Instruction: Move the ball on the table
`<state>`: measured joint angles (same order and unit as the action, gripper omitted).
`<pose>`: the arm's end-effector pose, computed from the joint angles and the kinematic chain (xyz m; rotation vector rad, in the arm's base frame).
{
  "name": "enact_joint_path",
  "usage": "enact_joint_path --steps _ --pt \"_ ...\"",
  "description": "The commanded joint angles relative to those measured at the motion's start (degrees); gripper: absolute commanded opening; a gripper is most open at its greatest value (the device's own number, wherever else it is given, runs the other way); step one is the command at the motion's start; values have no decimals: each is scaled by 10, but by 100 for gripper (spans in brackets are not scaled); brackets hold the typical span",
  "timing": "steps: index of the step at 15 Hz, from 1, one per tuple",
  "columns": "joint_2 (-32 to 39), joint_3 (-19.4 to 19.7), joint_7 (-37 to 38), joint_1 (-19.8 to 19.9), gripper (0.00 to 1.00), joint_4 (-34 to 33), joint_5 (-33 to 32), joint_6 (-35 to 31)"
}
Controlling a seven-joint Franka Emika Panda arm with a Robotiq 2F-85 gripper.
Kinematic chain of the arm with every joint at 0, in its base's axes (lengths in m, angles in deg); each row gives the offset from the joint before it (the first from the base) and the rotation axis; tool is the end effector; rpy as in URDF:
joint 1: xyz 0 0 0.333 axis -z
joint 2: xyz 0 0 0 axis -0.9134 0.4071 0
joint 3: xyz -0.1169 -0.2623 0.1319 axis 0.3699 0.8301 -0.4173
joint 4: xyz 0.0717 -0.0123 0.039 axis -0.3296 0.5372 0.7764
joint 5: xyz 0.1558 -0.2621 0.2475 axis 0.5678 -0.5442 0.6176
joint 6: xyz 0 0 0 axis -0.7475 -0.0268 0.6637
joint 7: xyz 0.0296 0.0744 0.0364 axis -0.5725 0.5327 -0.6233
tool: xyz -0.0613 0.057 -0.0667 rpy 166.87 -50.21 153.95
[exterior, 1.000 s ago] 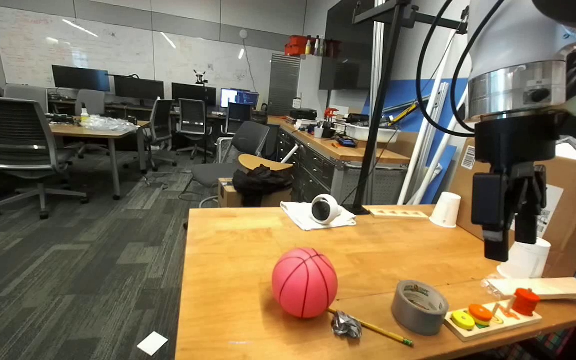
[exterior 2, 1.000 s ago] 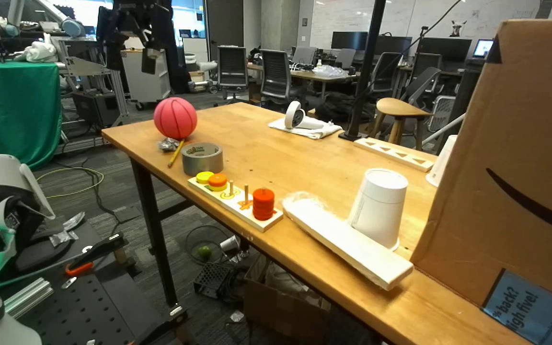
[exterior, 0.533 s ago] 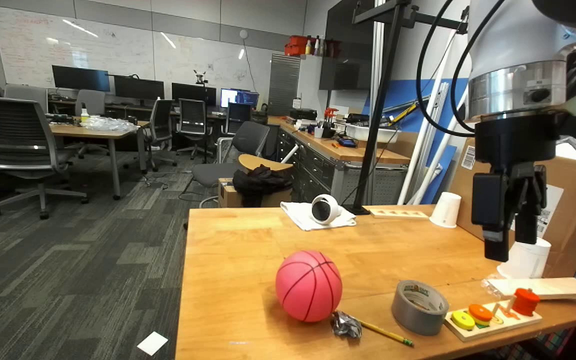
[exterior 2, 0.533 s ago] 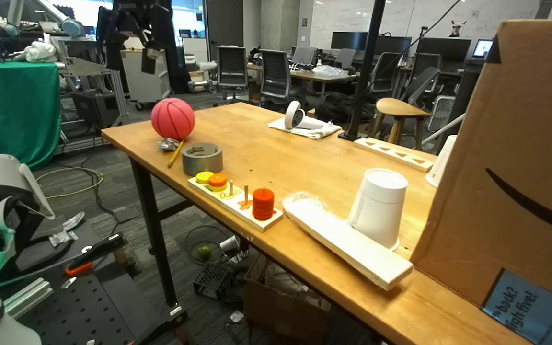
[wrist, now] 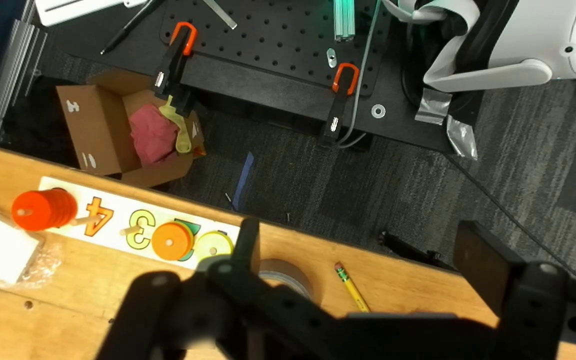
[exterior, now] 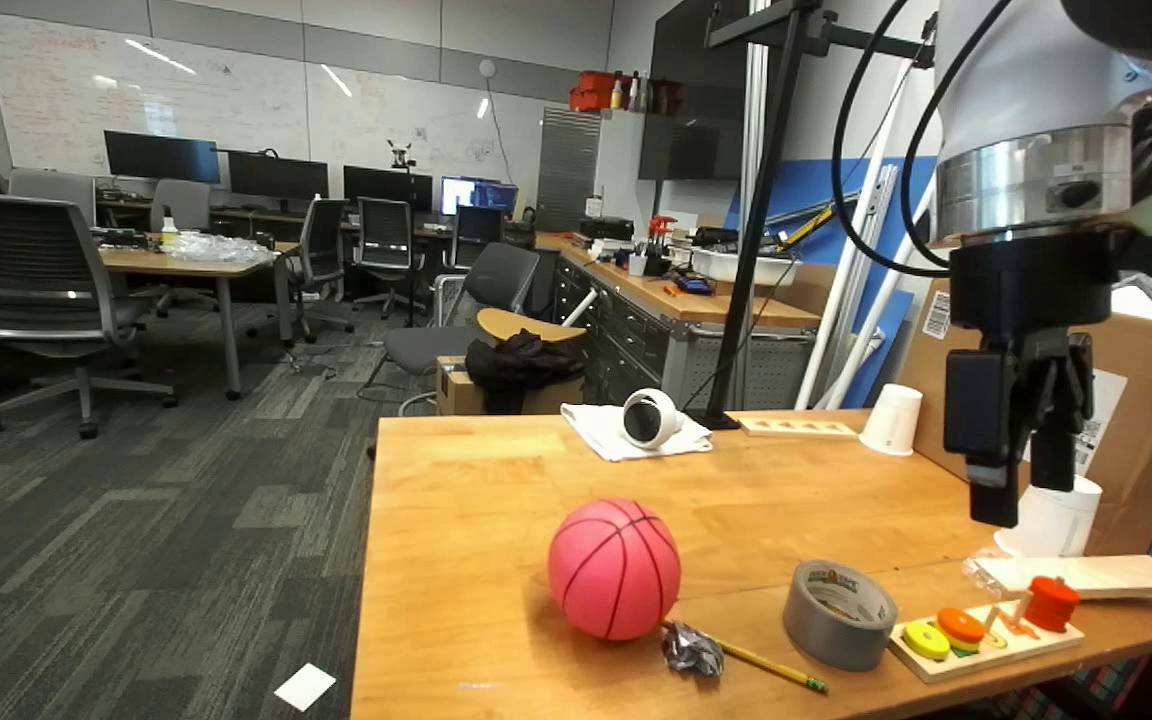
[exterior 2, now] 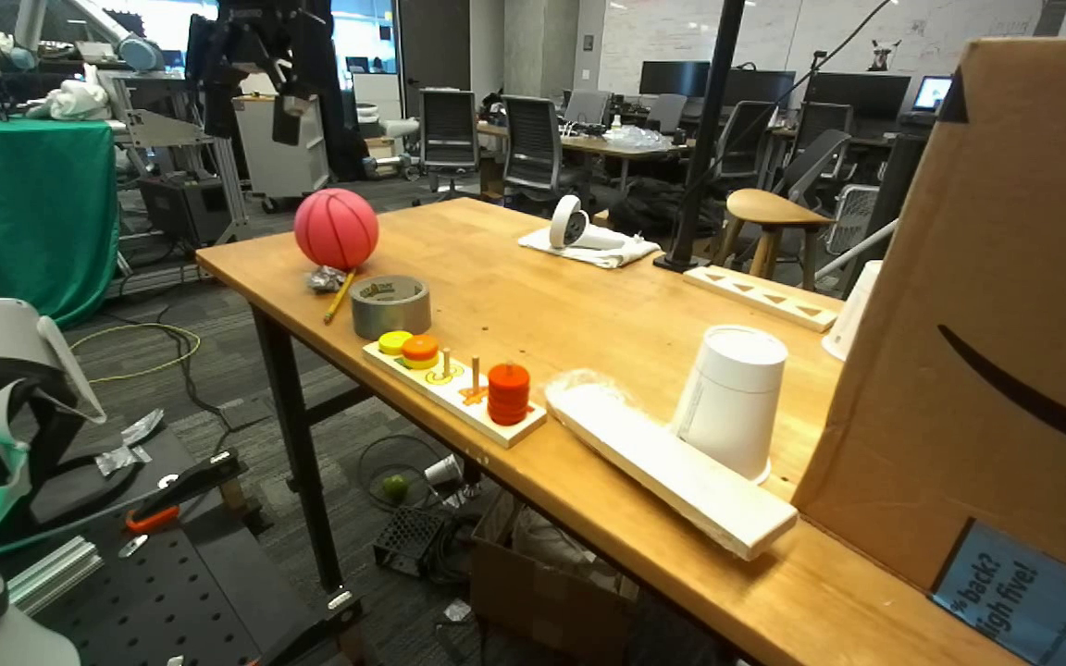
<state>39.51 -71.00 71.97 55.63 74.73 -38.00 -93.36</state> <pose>0.3485 0.1584 0.4748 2.9879 0.4409 -0.4266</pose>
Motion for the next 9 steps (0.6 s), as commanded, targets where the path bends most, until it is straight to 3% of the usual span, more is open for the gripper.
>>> enact_joint_path --steps 1,9 --pt "0 -16 -12 -27 100 10 7 -39" --pt "69 -97 -15 -114 100 -8 21 -221"
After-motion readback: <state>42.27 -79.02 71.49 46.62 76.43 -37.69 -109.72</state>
